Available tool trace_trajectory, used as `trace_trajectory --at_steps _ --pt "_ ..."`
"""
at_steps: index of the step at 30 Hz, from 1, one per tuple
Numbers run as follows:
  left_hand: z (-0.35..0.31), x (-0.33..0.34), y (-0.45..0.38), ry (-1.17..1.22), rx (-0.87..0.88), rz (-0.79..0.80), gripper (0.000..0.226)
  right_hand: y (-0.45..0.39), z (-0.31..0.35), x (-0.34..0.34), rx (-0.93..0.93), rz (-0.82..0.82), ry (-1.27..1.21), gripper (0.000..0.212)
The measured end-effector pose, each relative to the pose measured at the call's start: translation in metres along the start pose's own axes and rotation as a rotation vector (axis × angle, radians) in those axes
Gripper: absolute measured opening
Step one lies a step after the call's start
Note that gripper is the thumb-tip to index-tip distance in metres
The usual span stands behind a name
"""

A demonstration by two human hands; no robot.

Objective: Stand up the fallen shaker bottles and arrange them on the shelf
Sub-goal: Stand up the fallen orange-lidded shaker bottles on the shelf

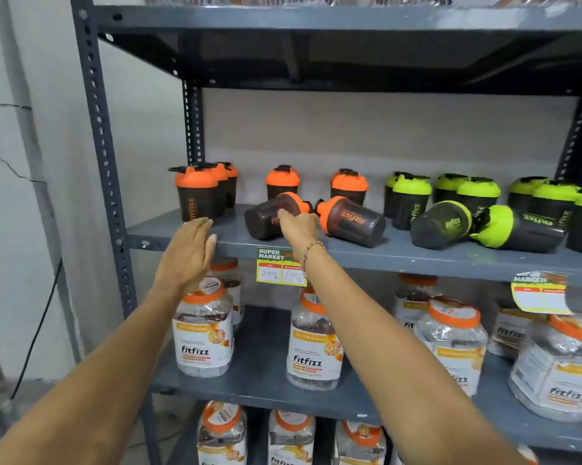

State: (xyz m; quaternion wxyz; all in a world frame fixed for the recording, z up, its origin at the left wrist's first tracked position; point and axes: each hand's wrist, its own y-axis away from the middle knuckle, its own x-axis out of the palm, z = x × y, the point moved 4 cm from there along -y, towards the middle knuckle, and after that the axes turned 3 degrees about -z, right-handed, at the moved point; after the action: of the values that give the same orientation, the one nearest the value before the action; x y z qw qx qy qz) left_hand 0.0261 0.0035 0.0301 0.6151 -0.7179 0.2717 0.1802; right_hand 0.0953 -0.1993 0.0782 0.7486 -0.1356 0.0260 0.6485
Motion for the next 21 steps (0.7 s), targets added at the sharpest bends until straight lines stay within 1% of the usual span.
trace_trajectory --at_steps 2,4,6,9,11,14,16,18,19,20,21 --pt "0.003 0.002 -0.002 -0.023 0.052 0.026 0.052 0.003 0.007 0.007 0.011 0.008 0.062 0.070" --pt "0.004 0.008 -0.003 -0.042 0.115 0.050 0.051 -0.001 0.013 0.012 0.041 -0.006 0.063 0.087" --pt "0.008 0.017 -0.003 -0.051 0.165 0.055 0.051 -0.006 0.016 0.019 0.078 -0.013 0.070 0.094" --pt "0.021 0.030 -0.001 -0.060 0.183 0.013 0.049 -0.014 0.022 0.023 0.105 -0.030 0.094 0.094" --pt "0.022 0.036 0.000 -0.012 0.169 -0.023 0.046 -0.020 0.027 0.025 0.106 -0.061 0.099 0.092" --pt "0.017 0.039 0.000 0.066 0.147 -0.114 0.041 -0.023 0.036 0.035 0.087 -0.056 0.203 0.088" --pt "0.018 0.042 0.000 0.064 0.172 -0.154 0.039 -0.025 0.042 0.042 0.066 -0.047 0.278 0.080" --pt "0.022 0.043 0.000 0.049 0.201 -0.170 0.038 -0.028 0.045 0.045 0.037 -0.053 0.281 0.063" --pt "0.025 0.045 -0.001 0.044 0.212 -0.171 0.038 -0.030 0.045 0.046 0.031 -0.057 0.272 0.059" --pt "0.027 0.047 -0.001 0.040 0.219 -0.171 0.038 -0.031 0.045 0.047 0.032 -0.058 0.271 0.065" --pt "0.028 0.048 -0.001 0.036 0.226 -0.177 0.038 -0.031 0.045 0.047 0.032 -0.061 0.281 0.078"
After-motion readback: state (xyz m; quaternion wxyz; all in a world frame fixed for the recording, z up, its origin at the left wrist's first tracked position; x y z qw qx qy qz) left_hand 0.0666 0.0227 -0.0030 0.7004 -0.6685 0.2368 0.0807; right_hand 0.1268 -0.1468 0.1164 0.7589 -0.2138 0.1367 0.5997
